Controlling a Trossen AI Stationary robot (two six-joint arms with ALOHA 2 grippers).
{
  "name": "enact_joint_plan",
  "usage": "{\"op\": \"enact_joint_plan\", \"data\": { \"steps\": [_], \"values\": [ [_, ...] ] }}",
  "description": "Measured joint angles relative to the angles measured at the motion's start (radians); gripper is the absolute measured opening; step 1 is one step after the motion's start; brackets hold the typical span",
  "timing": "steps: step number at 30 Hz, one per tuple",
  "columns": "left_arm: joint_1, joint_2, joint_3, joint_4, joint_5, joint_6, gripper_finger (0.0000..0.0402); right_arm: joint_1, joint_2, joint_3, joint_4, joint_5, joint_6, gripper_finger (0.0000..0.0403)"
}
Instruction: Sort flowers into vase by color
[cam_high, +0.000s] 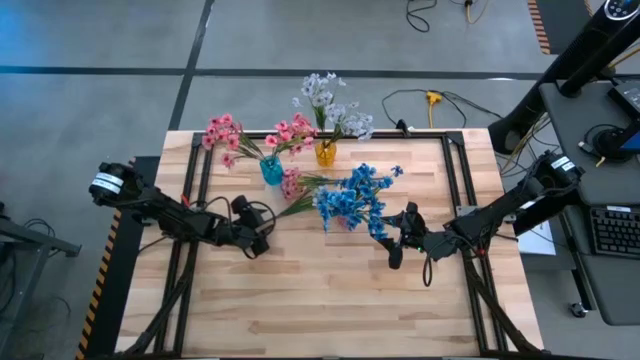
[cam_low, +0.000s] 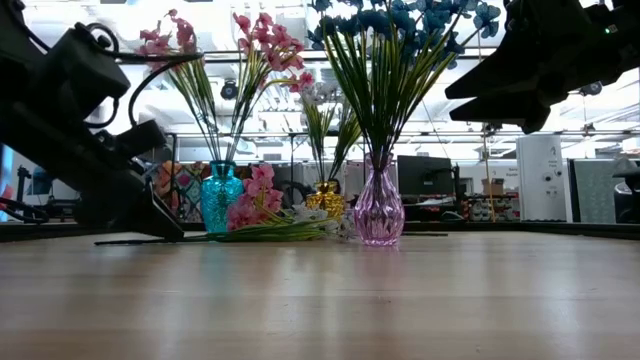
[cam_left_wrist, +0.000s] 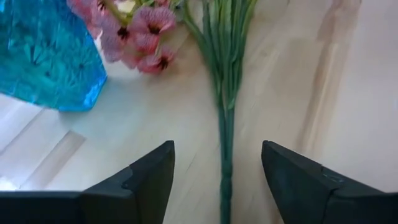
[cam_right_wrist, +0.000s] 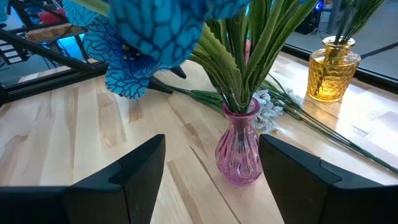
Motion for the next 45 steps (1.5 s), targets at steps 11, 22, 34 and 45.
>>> {"op": "enact_joint_plan", "data": {
  "steps": [11,22,34,45],
  "values": [
    [0.000,0.000,-0.033,0.028,0.000,-0.042,0.0207,0.000,0.000,0.000,0.000,0.000,0.000,0.0249],
    [0.000,0.000,-0.038,0.064,-0.001,-0.042,0.0207,0.000,0.000,0.000,0.000,0.001,0.000,0.0253],
    [0.002,0.001,-0.069,0.174,-0.022,-0.022,0.0207,0.000,0.000,0.000,0.001,0.000,0.000,0.0249],
    [0.009,0.001,-0.059,0.240,-0.026,0.026,0.0207,0.000,0.000,0.000,0.001,0.000,0.000,0.0246]
  ]
}}
